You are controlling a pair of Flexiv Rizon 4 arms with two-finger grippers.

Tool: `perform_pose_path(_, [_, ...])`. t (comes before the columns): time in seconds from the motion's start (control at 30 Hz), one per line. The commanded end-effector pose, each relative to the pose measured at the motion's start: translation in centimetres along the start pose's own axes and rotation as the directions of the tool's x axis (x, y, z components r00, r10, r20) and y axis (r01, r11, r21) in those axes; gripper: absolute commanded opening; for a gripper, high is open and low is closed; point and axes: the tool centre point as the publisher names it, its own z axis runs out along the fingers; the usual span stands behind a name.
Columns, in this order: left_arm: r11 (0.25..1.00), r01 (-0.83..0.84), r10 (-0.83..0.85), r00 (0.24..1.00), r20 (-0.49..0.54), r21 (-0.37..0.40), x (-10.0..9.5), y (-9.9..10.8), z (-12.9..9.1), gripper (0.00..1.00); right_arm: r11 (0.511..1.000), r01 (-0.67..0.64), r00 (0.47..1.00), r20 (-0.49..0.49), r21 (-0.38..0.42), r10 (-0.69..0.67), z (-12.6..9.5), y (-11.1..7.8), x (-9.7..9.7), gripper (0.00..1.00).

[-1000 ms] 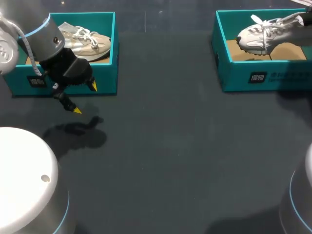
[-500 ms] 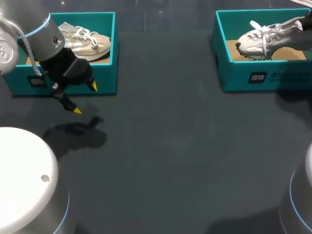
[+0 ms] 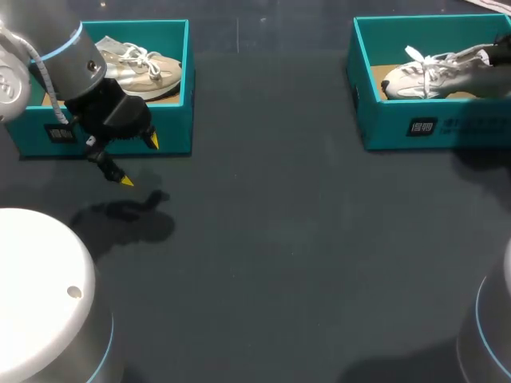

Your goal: Take the shoe out of the shoebox, open the shoe tongue, remove and reinsert the insole, then place the shoe into the shoebox

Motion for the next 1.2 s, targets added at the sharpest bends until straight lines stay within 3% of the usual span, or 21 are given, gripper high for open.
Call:
perform_pose_path(0.03, [1.0,-0.001,0.001,1.0,-0.001,-0.002,0.0,0.0,0.0,1.0,1.0,0.005,1.0,-0.005,0.005,-0.005,0.2,-0.6,0.3,0.0])
perform_pose_path(0.47, [1.0,-0.001,0.001,1.0,-0.001,-0.002,0.0,0.0,0.0,1.0,0.999,0.013,1.0,-0.019,0.04,-0.012,1.9,-2.3,1.6,0.0])
perform_pose_path(1.2, [1.0,-0.001,0.001,1.0,-0.001,-0.002,0.0,0.0,0.0,1.0,0.996,-0.007,0.999,-0.048,0.094,0.011,6.0,-2.4,2.8,0.0])
